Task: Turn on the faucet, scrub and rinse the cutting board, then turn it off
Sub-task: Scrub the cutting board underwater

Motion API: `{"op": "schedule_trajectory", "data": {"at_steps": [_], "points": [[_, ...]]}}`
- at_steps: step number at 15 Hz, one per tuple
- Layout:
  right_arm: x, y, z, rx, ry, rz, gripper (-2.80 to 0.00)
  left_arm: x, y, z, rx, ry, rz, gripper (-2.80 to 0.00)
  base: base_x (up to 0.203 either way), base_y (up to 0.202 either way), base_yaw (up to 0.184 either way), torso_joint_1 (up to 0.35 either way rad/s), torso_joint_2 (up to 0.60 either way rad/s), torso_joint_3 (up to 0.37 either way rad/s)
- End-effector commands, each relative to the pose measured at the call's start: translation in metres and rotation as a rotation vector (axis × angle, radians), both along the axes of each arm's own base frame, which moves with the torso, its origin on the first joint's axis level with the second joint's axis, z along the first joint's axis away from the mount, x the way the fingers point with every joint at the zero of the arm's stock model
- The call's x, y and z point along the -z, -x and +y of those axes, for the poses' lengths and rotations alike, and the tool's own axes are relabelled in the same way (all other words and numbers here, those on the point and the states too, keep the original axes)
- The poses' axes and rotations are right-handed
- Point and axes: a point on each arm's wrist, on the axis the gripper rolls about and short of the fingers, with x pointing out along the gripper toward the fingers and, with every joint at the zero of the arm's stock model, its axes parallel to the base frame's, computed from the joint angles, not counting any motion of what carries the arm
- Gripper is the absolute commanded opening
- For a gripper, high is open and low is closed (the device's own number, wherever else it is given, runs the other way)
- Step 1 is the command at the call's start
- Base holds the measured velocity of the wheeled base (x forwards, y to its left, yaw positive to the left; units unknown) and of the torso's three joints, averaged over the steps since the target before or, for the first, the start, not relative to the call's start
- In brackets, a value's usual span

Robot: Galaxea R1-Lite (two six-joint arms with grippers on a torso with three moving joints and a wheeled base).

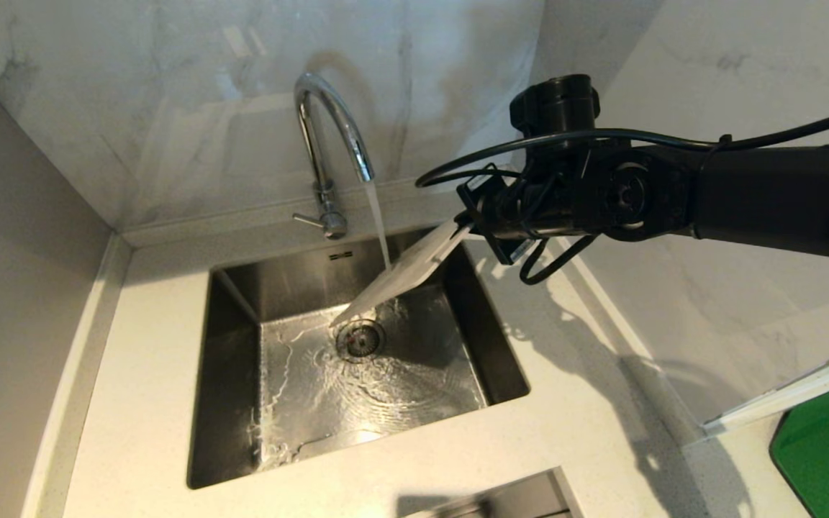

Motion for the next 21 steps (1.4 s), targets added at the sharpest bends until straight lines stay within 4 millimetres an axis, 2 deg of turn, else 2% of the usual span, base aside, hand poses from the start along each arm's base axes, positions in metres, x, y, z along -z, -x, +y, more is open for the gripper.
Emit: {"op": "schedule_trajectory", "data": {"at_steps": [1,6,8,13,16,18,21], "points": [[0.002,-0.001,0.002,-0.002,-0.002,0.007,-2.8,0.001,0.0,0.0,-0.001,0.0,-0.001,-2.8,0.0,0.0,0.0,0.0,0.0,0.0],[-0.003,0.005,-0.002,0.015,0.005,0.012,-2.8,0.0,0.0,0.0,0.0,0.001,-0.003,-2.8,0.0,0.0,0.0,0.0,0.0,0.0],[-0.009,0.013,-0.009,0.044,0.026,0.028,-2.8,0.0,0.0,0.0,0.0,0.003,-0.003,-2.8,0.0,0.0,0.0,0.0,0.0,0.0],[-0.048,0.069,-0.036,0.047,0.05,0.09,-2.8,0.0,0.0,0.0,-0.001,0.013,-0.003,-2.8,0.0,0.0,0.0,0.0,0.0,0.0],[-0.061,0.094,-0.048,0.045,0.068,0.105,-2.8,0.0,0.0,0.0,0.002,0.006,-0.003,-2.8,0.0,0.0,0.0,0.0,0.0,0.0],[-0.07,0.109,-0.054,0.041,0.063,0.102,-2.8,0.0,0.001,0.0,0.003,0.004,0.002,-2.8,0.0,0.0,0.0,0.0,0.0,0.0],[-0.069,0.117,-0.058,0.041,0.068,0.112,-2.8,0.0,0.001,0.0,0.013,-0.019,0.036,-2.8,0.0,0.0,0.0,0.0,0.0,0.0]]}}
